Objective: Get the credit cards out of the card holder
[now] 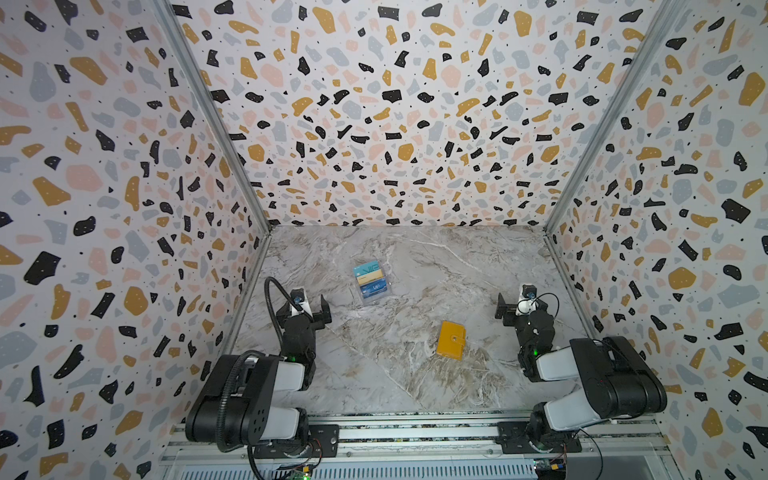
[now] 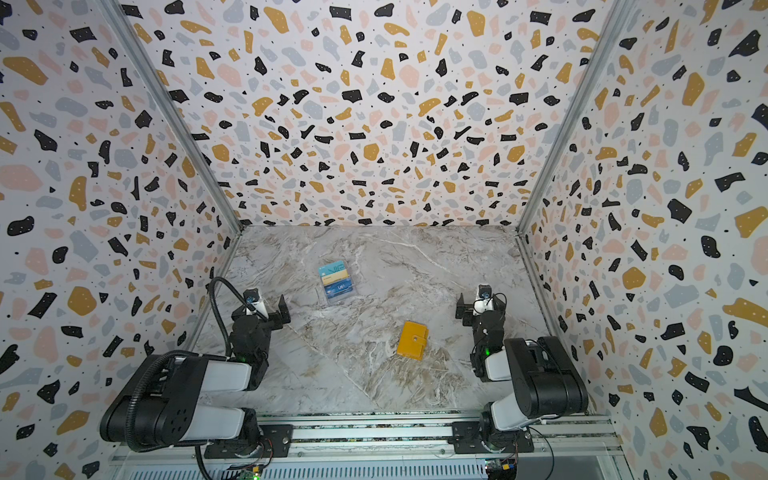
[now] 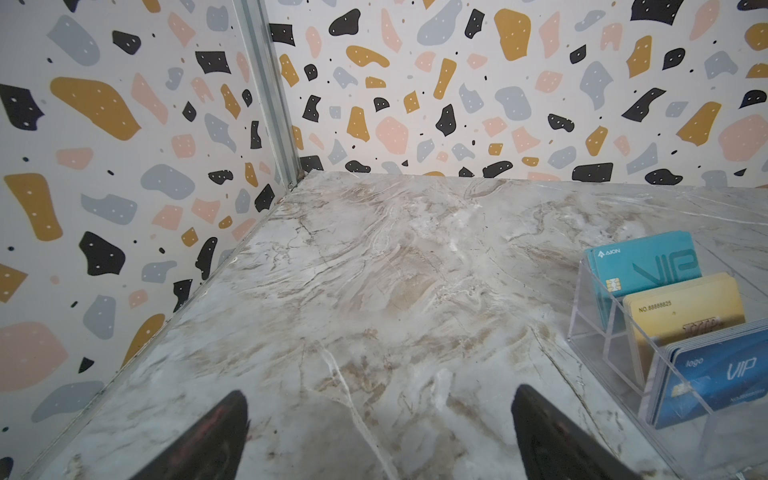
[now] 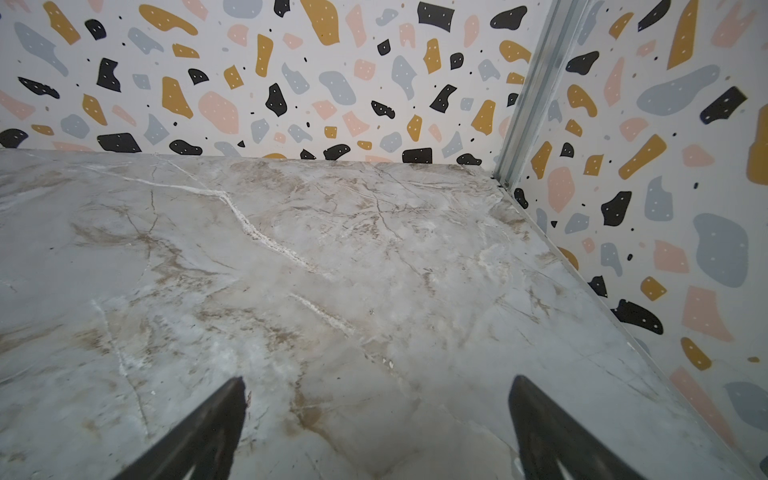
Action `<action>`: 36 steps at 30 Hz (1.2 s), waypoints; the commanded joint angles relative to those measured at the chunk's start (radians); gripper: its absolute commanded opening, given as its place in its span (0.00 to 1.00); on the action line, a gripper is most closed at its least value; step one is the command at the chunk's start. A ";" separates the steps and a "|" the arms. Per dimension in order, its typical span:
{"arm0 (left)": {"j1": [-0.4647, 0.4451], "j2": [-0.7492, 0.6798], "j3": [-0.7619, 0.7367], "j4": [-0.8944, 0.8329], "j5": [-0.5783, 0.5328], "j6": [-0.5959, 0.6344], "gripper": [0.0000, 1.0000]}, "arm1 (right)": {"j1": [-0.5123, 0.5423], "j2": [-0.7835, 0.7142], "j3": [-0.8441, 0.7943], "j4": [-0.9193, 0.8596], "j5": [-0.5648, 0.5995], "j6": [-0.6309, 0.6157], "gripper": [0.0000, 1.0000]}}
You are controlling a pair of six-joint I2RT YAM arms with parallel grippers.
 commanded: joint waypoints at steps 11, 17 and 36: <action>-0.003 -0.007 0.019 0.035 -0.009 0.013 1.00 | 0.005 -0.012 0.015 0.010 0.007 0.003 0.99; -0.004 -0.031 0.030 -0.006 -0.030 0.007 1.00 | 0.004 -0.019 0.018 0.002 0.017 0.006 0.99; -0.160 -0.429 0.453 -1.120 0.045 -0.325 1.00 | 0.040 -0.441 0.416 -1.109 -0.187 0.382 0.99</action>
